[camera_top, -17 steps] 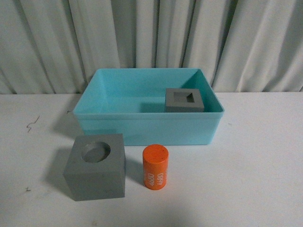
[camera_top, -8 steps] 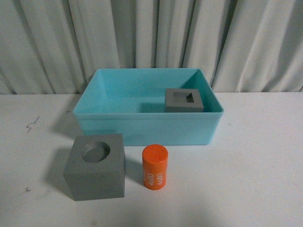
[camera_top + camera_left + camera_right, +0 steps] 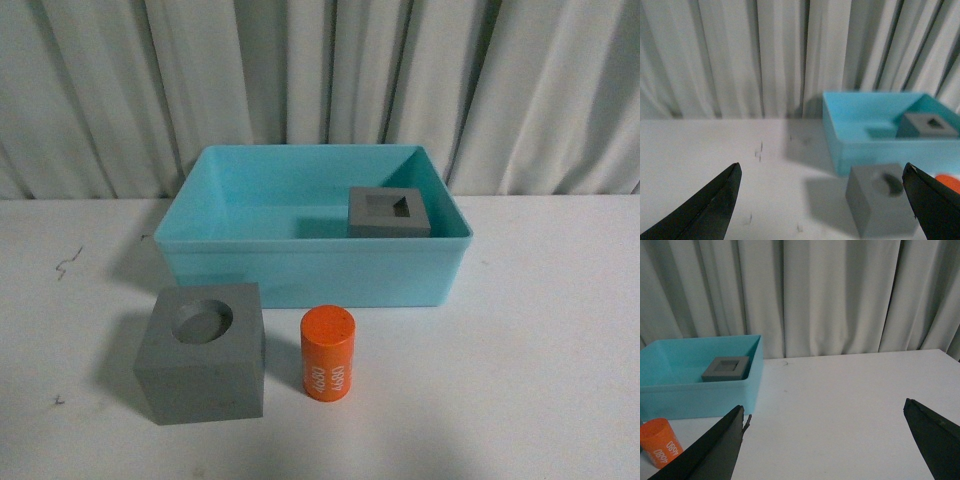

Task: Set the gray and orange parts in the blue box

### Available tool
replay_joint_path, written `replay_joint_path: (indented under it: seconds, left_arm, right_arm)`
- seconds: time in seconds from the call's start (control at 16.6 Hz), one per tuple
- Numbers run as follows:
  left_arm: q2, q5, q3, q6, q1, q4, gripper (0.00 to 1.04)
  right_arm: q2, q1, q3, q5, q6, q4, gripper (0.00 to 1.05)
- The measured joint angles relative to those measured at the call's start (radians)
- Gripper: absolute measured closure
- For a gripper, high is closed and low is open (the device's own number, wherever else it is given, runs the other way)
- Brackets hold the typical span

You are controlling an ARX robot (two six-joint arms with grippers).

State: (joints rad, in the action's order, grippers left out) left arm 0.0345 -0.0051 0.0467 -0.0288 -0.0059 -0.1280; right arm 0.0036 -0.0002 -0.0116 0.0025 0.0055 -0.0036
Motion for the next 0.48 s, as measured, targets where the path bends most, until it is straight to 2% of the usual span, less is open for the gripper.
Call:
replay_joint_path:
  seconds: [0.12, 0.18, 0.48]
  left_arm:
    - [0.306, -0.044, 0.167, -0.092, -0.060, -0.244, 0.07]
    - [0.415, -0.066, 0.213, -0.124, -0.097, -0.245, 0.07]
    - [0.566, -0.092, 0.259, -0.159, -0.167, -0.155, 0.07]
  right_arm:
    - [0.000, 0.000, 0.000, -0.002, 0.000, 0.000, 0.06]
    - [0.000, 0.000, 0.000, -0.002, 0.000, 0.000, 0.06]
    - [0.000, 0.000, 0.000, -0.002, 0.000, 0.000, 0.06]
